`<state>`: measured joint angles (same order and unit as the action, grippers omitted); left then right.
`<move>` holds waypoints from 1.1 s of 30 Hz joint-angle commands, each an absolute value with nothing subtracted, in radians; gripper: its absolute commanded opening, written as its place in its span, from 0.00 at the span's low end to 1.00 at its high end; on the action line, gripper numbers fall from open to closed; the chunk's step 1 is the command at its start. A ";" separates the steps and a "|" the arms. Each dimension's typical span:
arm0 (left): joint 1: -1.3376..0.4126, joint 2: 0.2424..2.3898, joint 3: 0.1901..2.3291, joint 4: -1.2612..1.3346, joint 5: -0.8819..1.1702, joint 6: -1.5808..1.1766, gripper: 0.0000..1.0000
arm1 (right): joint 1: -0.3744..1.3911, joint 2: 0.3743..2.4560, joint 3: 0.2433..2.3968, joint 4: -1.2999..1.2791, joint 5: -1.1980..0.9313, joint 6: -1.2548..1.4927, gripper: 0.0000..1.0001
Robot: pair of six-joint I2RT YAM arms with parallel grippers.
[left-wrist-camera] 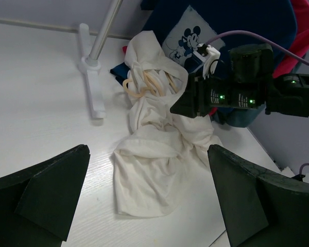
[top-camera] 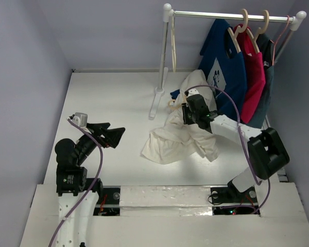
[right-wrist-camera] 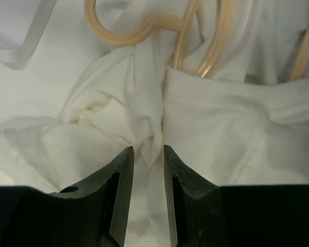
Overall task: Place the t-shirt on the hanger
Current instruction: Pick up the hanger at the center of the board.
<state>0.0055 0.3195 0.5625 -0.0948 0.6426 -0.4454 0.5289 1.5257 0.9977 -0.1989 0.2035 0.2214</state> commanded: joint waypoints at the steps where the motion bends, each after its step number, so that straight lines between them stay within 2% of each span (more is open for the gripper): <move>1: -0.002 0.348 0.557 -0.046 0.649 -0.437 0.99 | 0.535 1.554 1.006 0.052 0.264 0.232 0.36; 7: -0.011 0.446 0.517 0.041 0.678 -0.514 0.99 | 0.535 1.588 0.993 0.143 0.278 0.265 0.36; 9: -0.096 0.497 0.485 0.109 0.652 -0.569 0.99 | 0.535 1.560 0.953 0.169 0.279 0.287 0.36; 11: -0.219 0.535 0.480 0.168 0.507 -0.600 0.99 | 0.535 1.496 0.919 0.187 0.273 0.302 0.36; 12: -0.383 0.587 0.482 0.188 0.438 -0.615 0.99 | 0.535 1.471 0.888 0.190 0.272 0.308 0.37; 13: -0.469 0.624 0.486 0.214 0.290 -0.636 0.99 | 0.535 1.445 0.873 0.187 0.270 0.314 0.40; 15: -0.645 0.751 0.514 0.270 0.133 -0.644 0.99 | 0.535 1.356 0.830 0.164 0.265 0.340 0.43; 16: -0.666 0.799 0.517 0.297 0.032 -0.662 0.99 | 0.535 1.324 0.815 0.158 0.259 0.348 0.45; 20: -0.666 1.061 0.541 0.492 -0.024 -0.707 0.99 | 0.535 1.108 0.726 0.112 0.239 0.383 0.45; 25: -0.634 1.403 0.738 0.546 -0.026 -0.713 0.99 | 0.535 0.902 0.634 0.072 0.186 0.420 0.41; 31: -0.535 1.698 0.882 0.710 0.193 -0.802 0.98 | 0.535 0.755 0.578 0.018 0.117 0.451 0.39; 33: -0.535 1.797 0.973 0.701 0.215 -0.798 0.79 | 0.535 0.733 0.557 0.025 0.100 0.463 0.39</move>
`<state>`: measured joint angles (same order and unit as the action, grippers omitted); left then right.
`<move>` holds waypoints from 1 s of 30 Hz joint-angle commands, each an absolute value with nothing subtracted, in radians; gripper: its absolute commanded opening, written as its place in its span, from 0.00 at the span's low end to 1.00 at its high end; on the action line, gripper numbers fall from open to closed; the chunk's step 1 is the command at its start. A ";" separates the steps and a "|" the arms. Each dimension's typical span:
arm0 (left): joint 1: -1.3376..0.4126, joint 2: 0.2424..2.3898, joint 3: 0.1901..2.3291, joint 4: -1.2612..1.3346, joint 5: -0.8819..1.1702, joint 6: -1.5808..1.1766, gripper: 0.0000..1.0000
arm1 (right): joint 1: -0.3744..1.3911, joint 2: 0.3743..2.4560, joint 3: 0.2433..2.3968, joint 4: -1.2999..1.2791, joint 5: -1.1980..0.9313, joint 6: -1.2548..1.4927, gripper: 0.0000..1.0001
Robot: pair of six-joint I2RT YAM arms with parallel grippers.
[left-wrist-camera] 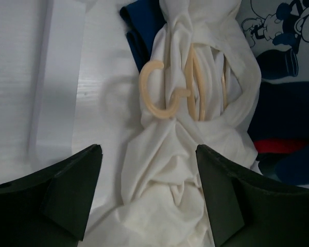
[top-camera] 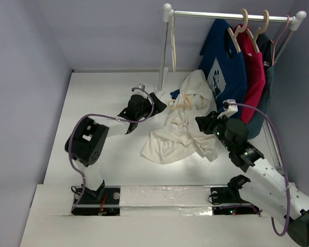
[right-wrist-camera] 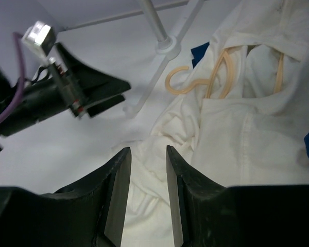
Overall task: Place the t-shirt on the hanger
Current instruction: Pick up the hanger at the center of the board.
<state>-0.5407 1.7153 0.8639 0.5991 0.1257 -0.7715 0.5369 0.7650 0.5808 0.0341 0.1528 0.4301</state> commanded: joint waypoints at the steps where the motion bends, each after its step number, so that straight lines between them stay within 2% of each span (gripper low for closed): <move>1: -0.535 1.825 0.997 0.700 0.230 -0.811 0.69 | 0.535 0.727 0.552 0.026 0.078 0.466 0.39; 9: -0.535 1.988 1.152 0.700 0.233 -0.847 0.66 | 0.535 0.712 0.511 0.054 0.018 0.480 0.39; 13: -0.545 2.049 1.215 0.669 0.198 -0.854 0.53 | 0.535 0.718 0.495 0.074 0.008 0.485 0.39; 25: -0.584 2.187 1.379 0.575 0.091 -0.873 0.49 | 0.535 0.695 0.485 0.072 -0.025 0.489 0.39; 28: -0.584 2.195 1.368 0.612 0.104 -0.900 0.34 | 0.535 0.693 0.480 0.071 -0.021 0.489 0.39; 29: -0.584 2.195 1.362 0.641 0.110 -0.913 0.18 | 0.535 0.692 0.480 0.069 -0.020 0.489 0.39; 30: -0.584 2.192 1.349 0.649 0.113 -0.919 0.10 | 0.535 0.695 0.477 0.066 -0.018 0.486 0.39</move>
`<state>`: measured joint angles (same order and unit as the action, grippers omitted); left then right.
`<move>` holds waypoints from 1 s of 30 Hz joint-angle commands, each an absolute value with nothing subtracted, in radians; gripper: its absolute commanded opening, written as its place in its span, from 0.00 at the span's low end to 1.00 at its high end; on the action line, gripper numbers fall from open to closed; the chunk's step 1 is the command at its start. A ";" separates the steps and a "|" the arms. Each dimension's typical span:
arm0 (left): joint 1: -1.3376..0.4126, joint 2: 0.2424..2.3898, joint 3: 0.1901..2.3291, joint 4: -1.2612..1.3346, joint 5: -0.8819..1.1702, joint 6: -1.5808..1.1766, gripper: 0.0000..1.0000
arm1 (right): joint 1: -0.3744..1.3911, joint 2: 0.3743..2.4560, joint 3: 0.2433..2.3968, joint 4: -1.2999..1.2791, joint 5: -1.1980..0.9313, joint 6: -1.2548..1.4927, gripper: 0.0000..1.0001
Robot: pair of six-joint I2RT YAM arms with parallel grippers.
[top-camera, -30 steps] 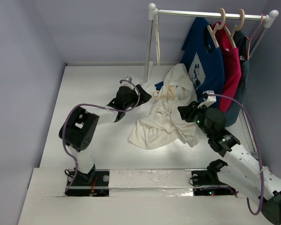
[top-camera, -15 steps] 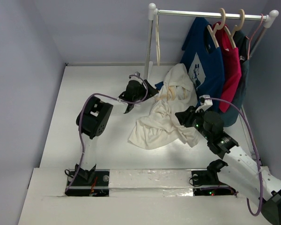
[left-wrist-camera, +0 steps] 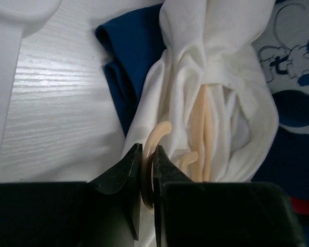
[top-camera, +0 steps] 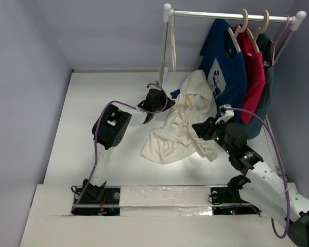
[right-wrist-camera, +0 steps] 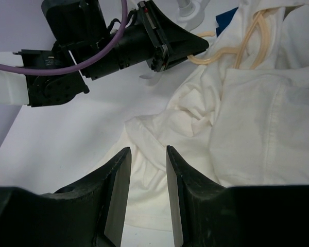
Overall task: Place the t-shirt on the hanger
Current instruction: Pick up the hanger at the center of the board.
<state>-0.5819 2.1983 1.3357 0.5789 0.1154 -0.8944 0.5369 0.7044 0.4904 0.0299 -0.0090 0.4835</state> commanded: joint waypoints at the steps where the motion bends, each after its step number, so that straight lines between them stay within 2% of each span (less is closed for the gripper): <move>1: -0.584 2.178 1.336 0.655 0.110 -0.923 0.00 | 0.535 0.695 0.477 0.064 -0.015 0.486 0.39; 6: -0.594 2.074 1.252 0.661 0.074 -0.914 0.00 | 0.535 0.701 0.489 0.026 0.027 0.466 0.42; 7: -0.594 2.025 1.246 0.649 0.055 -0.901 0.00 | 0.535 0.712 0.498 0.015 0.040 0.459 0.44; 8: -0.594 2.001 1.246 0.606 0.048 -0.891 0.00 | 0.535 0.722 0.506 0.002 0.066 0.453 0.52; 9: -0.604 1.974 1.259 0.577 0.037 -0.878 0.00 | 0.535 0.733 0.527 -0.003 0.074 0.443 0.55; 12: -0.640 1.879 1.314 0.436 -0.044 -0.805 0.00 | 0.535 0.796 0.564 -0.031 0.092 0.425 0.59; 23: -0.741 1.698 1.534 0.053 -0.163 -0.673 0.00 | 0.535 0.946 0.736 -0.020 0.101 0.373 0.63; 30: -0.785 1.631 1.652 -0.086 -0.218 -0.647 0.00 | 0.535 1.000 0.844 -0.063 0.040 0.397 0.63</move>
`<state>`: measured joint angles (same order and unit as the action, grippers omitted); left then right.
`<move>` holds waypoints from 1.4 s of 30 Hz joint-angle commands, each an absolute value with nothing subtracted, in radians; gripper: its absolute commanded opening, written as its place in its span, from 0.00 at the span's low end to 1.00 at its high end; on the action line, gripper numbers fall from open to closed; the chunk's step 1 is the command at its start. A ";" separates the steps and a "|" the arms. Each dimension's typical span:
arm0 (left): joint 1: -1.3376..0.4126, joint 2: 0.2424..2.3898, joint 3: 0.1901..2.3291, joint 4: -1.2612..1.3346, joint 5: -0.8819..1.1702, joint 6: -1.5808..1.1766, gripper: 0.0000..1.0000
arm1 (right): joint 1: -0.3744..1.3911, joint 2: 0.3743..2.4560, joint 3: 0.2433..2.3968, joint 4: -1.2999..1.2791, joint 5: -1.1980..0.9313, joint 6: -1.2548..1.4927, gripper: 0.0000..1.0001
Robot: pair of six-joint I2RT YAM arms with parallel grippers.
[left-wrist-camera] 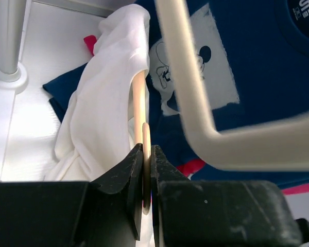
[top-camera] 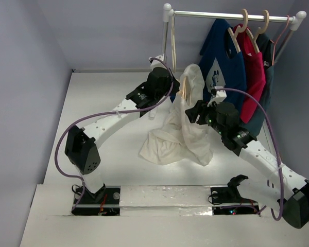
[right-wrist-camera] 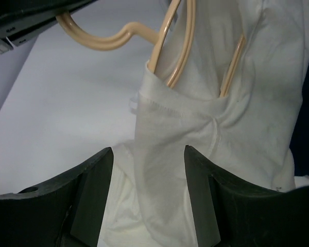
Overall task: Place the t-shirt on the hanger
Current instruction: Pick up the hanger at the center of the board, then place the hanger at the clothesline.
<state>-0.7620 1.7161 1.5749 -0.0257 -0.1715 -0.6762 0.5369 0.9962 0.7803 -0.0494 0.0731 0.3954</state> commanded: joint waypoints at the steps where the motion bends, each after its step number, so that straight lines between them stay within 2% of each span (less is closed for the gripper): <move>1: -0.801 1.622 1.673 -0.097 -0.231 -0.644 0.00 | 0.535 0.999 0.847 -0.063 0.020 0.409 0.63; 5: -0.834 1.605 1.700 -0.113 -0.258 -0.652 0.00 | 0.554 0.997 0.857 -0.054 -0.093 0.460 0.65; 12: -0.917 1.605 1.784 -0.153 -0.319 -0.652 0.00 | 0.603 1.029 0.897 -0.118 -0.040 0.476 0.64; 20: -0.951 1.606 1.833 -0.176 -0.341 -0.644 0.00 | 0.603 0.980 0.897 -0.143 -0.012 0.488 0.27; 21: -0.951 1.614 1.845 -0.186 -0.341 -0.641 0.00 | 0.603 0.977 0.900 -0.140 -0.027 0.489 0.18; 22: -0.951 1.617 1.865 -0.192 -0.342 -0.635 0.00 | 0.603 0.976 0.902 -0.137 -0.041 0.494 0.15; 23: -0.951 1.615 1.871 -0.201 -0.341 -0.631 0.00 | 0.603 0.974 0.908 -0.140 -0.058 0.498 0.06; 24: -0.951 1.617 1.879 -0.202 -0.339 -0.627 0.00 | 0.603 0.974 0.914 -0.141 -0.064 0.505 0.01; 29: -0.951 1.598 1.930 -0.184 -0.321 -0.585 0.00 | 0.603 0.966 0.977 -0.146 -0.116 0.551 0.00; 31: -0.951 1.586 1.972 -0.184 -0.307 -0.545 0.16 | 0.603 0.969 1.011 -0.163 -0.123 0.572 0.00; 32: -0.951 1.580 1.983 -0.186 -0.305 -0.532 0.31 | 0.603 0.973 1.044 -0.166 -0.127 0.578 0.00; 34: -0.951 1.539 1.997 -0.181 -0.304 -0.496 0.48 | 0.603 0.986 1.090 -0.190 -0.141 0.595 0.00; 35: -0.951 1.523 1.996 -0.178 -0.305 -0.482 0.66 | 0.603 0.994 1.135 -0.201 -0.150 0.598 0.00; 37: -0.951 1.465 1.977 -0.181 -0.320 -0.450 0.84 | 0.592 1.018 1.176 -0.228 -0.159 0.601 0.00; 38: -0.951 1.439 1.959 -0.169 -0.324 -0.443 0.97 | 0.592 1.032 1.195 -0.236 -0.164 0.601 0.00; 42: -0.951 1.222 1.769 -0.089 -0.316 -0.423 0.99 | 0.499 1.100 1.258 -0.223 -0.247 0.632 0.00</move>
